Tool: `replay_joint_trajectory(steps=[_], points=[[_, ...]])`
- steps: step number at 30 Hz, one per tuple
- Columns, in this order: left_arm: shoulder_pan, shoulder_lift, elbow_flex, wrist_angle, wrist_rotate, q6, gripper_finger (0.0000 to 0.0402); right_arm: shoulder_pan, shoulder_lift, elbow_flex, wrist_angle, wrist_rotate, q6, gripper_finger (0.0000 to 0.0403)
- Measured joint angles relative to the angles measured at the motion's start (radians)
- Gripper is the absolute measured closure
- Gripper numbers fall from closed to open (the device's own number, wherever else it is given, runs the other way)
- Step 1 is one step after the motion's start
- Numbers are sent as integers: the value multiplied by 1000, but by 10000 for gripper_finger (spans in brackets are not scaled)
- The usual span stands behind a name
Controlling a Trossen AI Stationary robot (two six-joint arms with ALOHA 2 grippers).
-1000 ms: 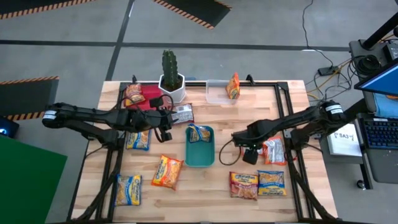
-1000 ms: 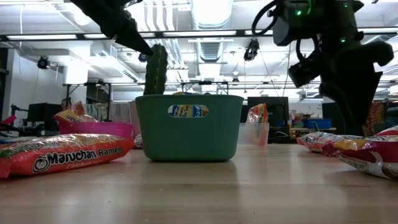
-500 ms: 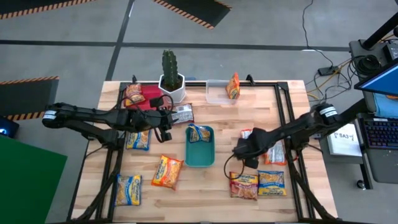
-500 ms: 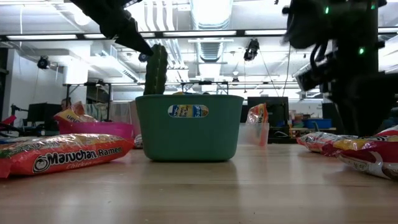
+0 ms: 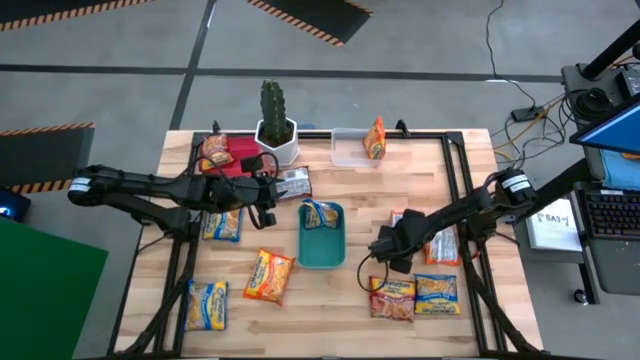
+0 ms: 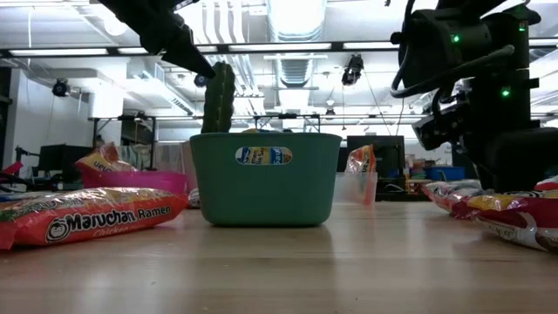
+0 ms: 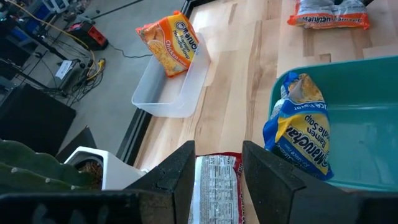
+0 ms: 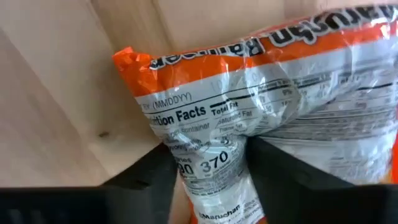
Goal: Sort Maruchan noodles
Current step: Put the orange noodle pack into the transparent bin
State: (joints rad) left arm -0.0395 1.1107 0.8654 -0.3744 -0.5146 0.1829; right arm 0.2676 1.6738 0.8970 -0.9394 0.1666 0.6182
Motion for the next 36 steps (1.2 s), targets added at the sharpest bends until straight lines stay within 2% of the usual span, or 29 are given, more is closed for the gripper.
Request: replay_joint_trajectory(steps=[4, 7, 17, 26, 31, 36], points=[[0, 0, 0, 1, 0, 0, 285, -3, -28, -1, -1, 69, 4, 330], [0, 0, 0, 1, 0, 0, 285, -4, -69, -6, 1, 71, 0, 376], [0, 0, 1, 82, 1, 75, 285, -84, -330, -7, 31, -1, 42, 381], [0, -7, 2, 160, -11, 160, 285, -264, -596, -7, 264, -189, 104, 382], [3, -9, 2, 174, -37, 204, 285, -397, -660, -8, 442, -301, 171, 382], [11, -9, 2, 191, -37, 233, 285, -555, -664, -8, 583, -377, 254, 381]])
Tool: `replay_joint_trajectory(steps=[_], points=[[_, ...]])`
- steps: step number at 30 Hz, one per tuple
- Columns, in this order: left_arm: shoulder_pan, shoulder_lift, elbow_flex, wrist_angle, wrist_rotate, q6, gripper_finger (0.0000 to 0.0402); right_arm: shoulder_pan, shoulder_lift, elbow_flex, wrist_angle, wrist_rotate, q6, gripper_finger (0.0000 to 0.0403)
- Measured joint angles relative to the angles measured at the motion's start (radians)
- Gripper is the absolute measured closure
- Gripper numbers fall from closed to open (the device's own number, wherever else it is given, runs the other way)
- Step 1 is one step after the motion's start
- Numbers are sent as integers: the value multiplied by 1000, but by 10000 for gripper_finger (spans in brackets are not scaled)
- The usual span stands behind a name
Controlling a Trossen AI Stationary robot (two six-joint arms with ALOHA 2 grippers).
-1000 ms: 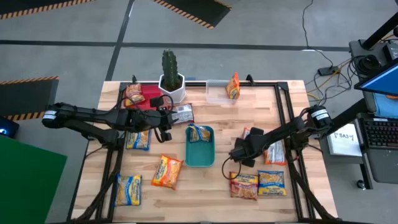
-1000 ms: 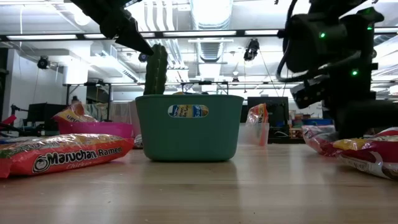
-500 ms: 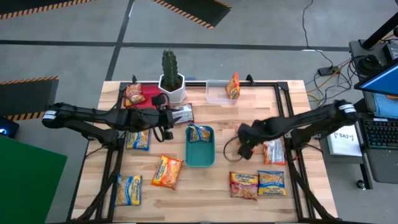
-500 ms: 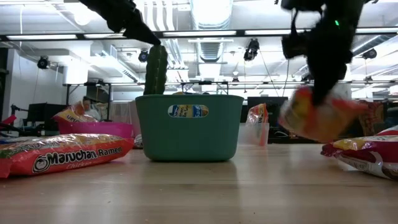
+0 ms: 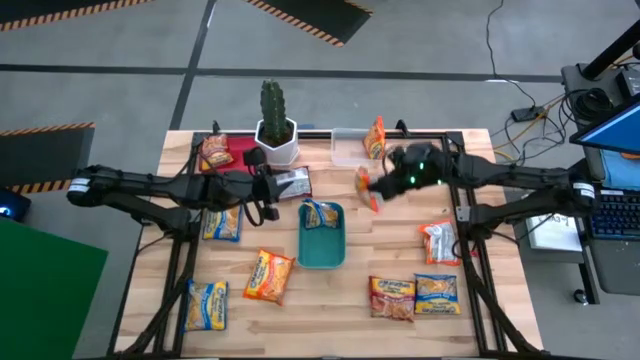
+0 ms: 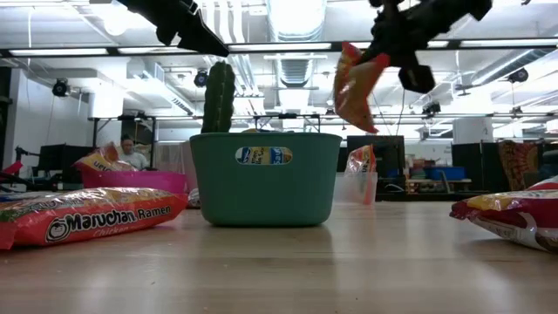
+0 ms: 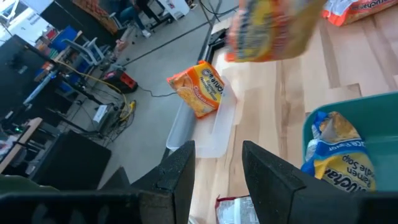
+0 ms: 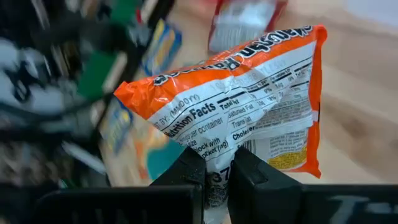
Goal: Sort Maruchan noodles
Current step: Put the orange noodle pack into the transparent bin
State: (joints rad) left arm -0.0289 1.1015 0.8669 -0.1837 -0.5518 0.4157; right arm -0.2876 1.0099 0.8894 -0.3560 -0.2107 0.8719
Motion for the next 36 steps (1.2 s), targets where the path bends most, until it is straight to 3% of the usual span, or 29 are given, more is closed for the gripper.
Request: replay_joint_trajectory(steps=[9, 16, 26, 36], points=[[17, 0, 0, 5, 0, 40, 285, -282, 123, 1, 247, -210, 78, 381], [20, 0, 0, 8, 0, 71, 285, -426, 362, 105, 293, -240, 1, 381], [20, 0, -2, 3, 1, 73, 285, -466, 704, 363, 256, -242, -37, 381], [20, 0, -5, 3, 1, 66, 285, -466, 826, 492, 144, -238, -81, 380]])
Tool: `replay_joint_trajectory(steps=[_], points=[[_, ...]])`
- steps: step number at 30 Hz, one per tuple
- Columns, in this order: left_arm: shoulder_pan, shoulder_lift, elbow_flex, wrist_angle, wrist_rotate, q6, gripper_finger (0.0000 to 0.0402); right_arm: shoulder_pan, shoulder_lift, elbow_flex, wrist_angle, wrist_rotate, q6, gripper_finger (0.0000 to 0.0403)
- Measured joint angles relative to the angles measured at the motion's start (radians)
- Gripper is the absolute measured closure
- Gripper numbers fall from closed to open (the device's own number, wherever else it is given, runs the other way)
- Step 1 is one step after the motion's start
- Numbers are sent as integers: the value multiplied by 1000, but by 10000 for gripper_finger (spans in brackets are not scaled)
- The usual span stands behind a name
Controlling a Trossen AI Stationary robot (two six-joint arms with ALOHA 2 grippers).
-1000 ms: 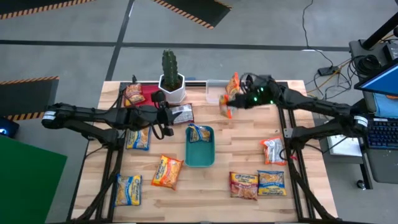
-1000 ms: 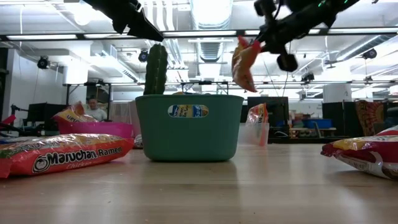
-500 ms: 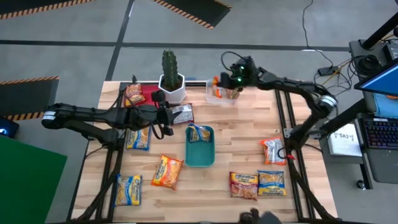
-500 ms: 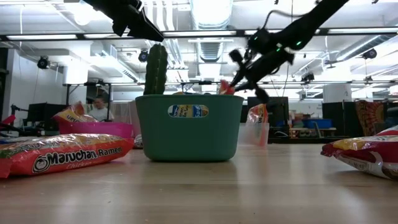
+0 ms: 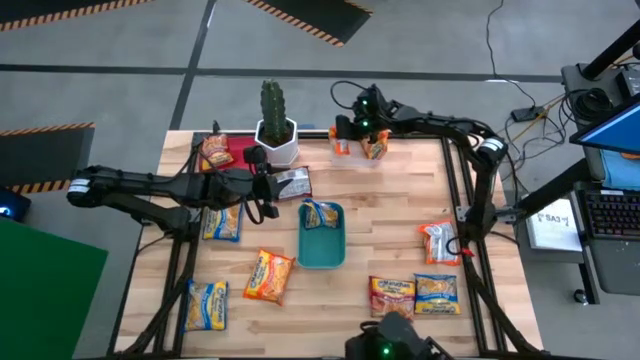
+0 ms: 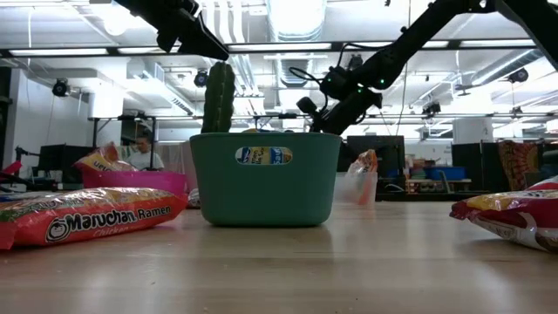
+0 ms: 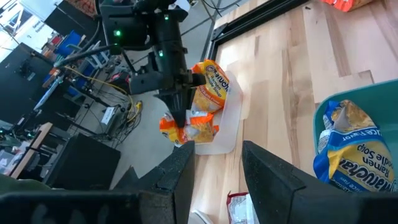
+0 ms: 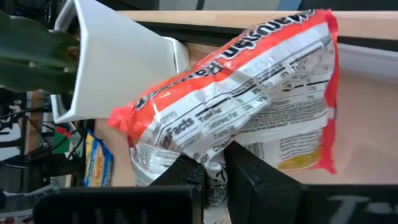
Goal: Sort Maruchan noodles
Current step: Put the orange noodle pack into the transparent bin
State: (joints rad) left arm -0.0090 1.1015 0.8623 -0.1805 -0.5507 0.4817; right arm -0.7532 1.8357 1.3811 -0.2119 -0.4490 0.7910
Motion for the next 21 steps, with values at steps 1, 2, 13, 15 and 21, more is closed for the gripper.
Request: replay_joint_trajectory(steps=[1, 2, 13, 15, 21], points=[[0, 0, 0, 0, 0, 0, 285, 0, 2, 0, -1, 2, -4, 380], [0, 0, 0, 0, 0, -1, 285, 0, 4, 0, -1, 4, -13, 379], [0, 0, -1, 2, 0, -1, 285, 0, -1, -1, -23, 34, -47, 294], [0, 0, -1, 2, 1, -2, 285, -1, -7, -1, -22, 41, -47, 277], [0, 0, -1, 1, 1, -2, 285, -5, -21, 2, -16, 57, -47, 248]])
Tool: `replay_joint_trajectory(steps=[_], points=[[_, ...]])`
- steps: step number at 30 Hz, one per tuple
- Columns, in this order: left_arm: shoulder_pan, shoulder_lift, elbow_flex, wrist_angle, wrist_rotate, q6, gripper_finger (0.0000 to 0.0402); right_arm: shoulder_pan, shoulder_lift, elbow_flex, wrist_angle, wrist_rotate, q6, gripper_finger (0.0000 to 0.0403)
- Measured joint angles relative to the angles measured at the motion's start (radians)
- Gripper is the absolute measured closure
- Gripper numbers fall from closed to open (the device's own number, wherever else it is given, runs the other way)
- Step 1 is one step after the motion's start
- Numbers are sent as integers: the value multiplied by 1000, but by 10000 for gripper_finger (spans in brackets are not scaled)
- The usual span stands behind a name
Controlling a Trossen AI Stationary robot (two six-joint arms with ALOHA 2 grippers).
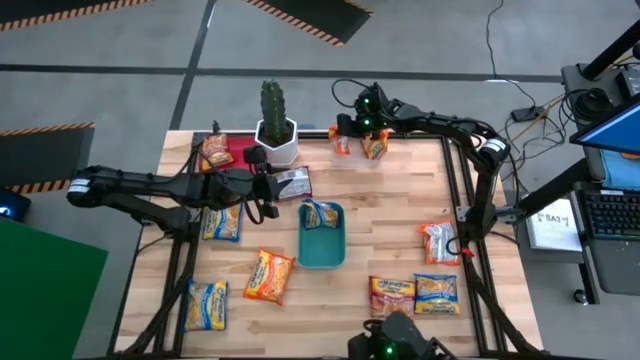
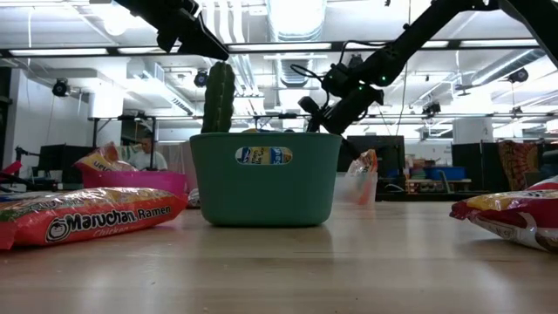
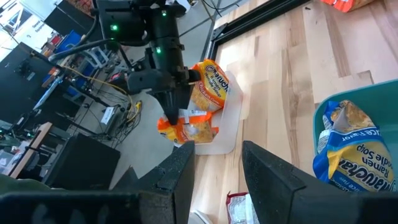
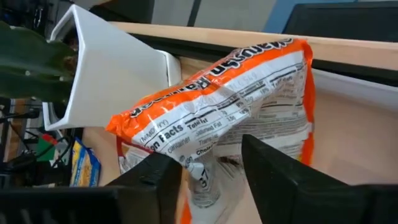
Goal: Sort Maruchan noodles
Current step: Put the orange noodle pack into the transparent bin
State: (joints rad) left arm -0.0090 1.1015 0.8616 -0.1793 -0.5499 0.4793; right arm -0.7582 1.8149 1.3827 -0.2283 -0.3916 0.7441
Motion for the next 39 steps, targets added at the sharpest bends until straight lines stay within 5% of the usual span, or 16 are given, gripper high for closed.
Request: replay_joint_trajectory(steps=[6, 16, 25, 39], points=[[0, 0, 0, 0, 0, 0, 285, -2, 0, 0, -1, 0, -9, 266], [0, 0, 0, 0, 0, 1, 285, -2, -16, 0, 0, -19, -27, 387], [0, 0, 0, 4, 0, 1, 285, -21, -37, 0, -42, -119, 87, 394], [0, 0, 0, 6, 0, 1, 285, -24, 0, -1, -95, 26, -6, 391]])
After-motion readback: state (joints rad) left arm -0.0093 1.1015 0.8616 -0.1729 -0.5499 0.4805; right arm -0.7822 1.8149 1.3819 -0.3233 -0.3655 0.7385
